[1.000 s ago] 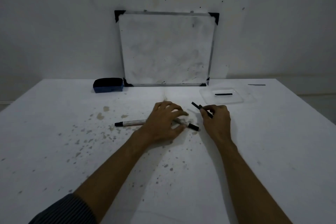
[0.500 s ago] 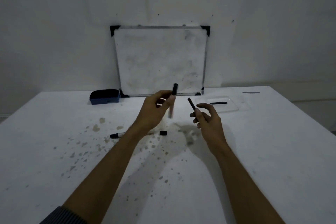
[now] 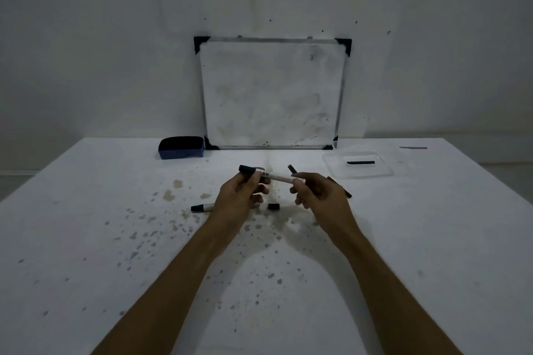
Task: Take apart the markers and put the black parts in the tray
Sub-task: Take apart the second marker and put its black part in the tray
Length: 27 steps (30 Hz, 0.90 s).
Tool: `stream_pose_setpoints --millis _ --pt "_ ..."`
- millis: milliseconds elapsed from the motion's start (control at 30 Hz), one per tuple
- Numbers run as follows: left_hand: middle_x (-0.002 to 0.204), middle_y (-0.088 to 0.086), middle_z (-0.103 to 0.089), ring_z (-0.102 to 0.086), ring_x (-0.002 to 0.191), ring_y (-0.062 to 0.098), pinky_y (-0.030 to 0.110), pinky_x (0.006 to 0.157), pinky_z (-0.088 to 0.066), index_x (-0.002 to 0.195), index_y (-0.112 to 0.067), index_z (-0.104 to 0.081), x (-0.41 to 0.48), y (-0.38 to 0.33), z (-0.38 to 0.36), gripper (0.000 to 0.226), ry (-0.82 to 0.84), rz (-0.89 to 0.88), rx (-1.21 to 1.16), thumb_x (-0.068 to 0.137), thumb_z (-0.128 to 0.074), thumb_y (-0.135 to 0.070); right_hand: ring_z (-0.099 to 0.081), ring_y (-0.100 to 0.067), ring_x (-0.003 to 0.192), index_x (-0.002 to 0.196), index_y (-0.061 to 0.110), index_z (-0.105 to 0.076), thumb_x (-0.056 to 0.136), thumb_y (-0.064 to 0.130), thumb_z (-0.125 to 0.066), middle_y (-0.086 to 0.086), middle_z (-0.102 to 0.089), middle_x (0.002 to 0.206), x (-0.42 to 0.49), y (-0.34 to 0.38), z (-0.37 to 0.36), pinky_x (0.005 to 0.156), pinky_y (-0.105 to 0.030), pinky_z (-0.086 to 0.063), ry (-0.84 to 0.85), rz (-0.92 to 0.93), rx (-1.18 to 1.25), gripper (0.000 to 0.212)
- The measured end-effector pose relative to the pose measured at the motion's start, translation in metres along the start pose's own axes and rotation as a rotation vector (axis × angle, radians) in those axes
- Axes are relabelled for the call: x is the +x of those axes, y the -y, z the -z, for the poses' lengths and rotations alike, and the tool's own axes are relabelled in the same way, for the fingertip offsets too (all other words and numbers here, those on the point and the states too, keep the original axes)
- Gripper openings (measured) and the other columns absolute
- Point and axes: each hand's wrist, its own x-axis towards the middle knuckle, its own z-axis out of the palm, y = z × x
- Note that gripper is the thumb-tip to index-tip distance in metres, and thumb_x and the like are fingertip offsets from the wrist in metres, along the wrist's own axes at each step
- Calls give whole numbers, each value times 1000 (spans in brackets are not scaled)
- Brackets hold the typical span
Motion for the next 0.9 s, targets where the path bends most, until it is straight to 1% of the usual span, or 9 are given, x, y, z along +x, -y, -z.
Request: stream_pose_setpoints --millis 100,200,233,300,367,500,633,800,900 --pt "115 5 -75 -70 105 25 27 78 -57 126 -16 -65 -2 -1 -1 31 -18 -53 136 100 -64 -31 -69 -7 69 112 18 -74 99 25 -67 -2 -76 84 2 -2 1 68 -21 -54 -37 -1 -56 17" --pt "137 -6 -62 -59 122 9 12 87 -50 142 -24 -50 -2 -1 4 52 -95 -280 497 96 -68 -40 -67 0 65 114 15 -74 100 28 -64 1 -73 81 2 -2 2 63 -11 -49 8 11 -171 21" --pt "140 -9 -58 -54 125 6 14 97 -45 144 -24 -49 -1 0 10 56 -84 -424 683 95 -68 -44 -68 0 65 113 17 -74 100 31 -64 3 -73 81 0 -2 1 60 -11 -48 35 10 -215 22" --pt "138 -5 -62 -53 129 14 30 109 -41 143 -23 -55 1 3 20 56 32 -695 1041 95 -63 -50 -71 -4 68 113 23 -74 99 37 -64 6 -75 82 -2 -4 -4 58 -13 -48 78 7 -273 22" --pt "127 0 -72 -58 124 22 36 107 -38 139 -22 -62 0 6 20 53 114 -771 1218 95 -56 -52 -72 -7 71 111 26 -73 99 40 -64 8 -76 84 -4 -7 -9 59 -15 -49 103 21 -302 21" --pt "108 -2 -78 -65 103 20 30 91 -38 135 -19 -65 -2 12 15 47 105 -729 1189 98 -56 -46 -74 -7 77 119 23 -72 98 39 -65 8 -77 95 -5 -6 -13 67 -17 -54 99 31 -278 27" --pt "101 7 -77 -65 89 24 40 82 -47 126 -10 -70 -8 6 18 37 45 -708 1071 99 -60 -33 -71 -12 74 124 20 -69 105 24 -55 2 -76 94 1 -6 -2 70 -25 -54 34 45 -222 24" --pt "102 7 -74 -61 90 23 33 83 -43 129 -11 -69 -15 7 13 34 29 -624 1004 100 -63 -29 -69 -17 75 127 15 -53 108 18 -48 -6 -79 99 1 -4 5 66 -32 -50 32 -23 -84 20" --pt "100 3 -73 -58 87 19 38 82 -48 129 -15 -69 -11 12 14 34 52 -606 1004 101 -61 -33 -71 -17 78 118 12 -55 106 26 -52 3 -80 103 1 -2 2 68 -27 -53 34 -54 -79 18"
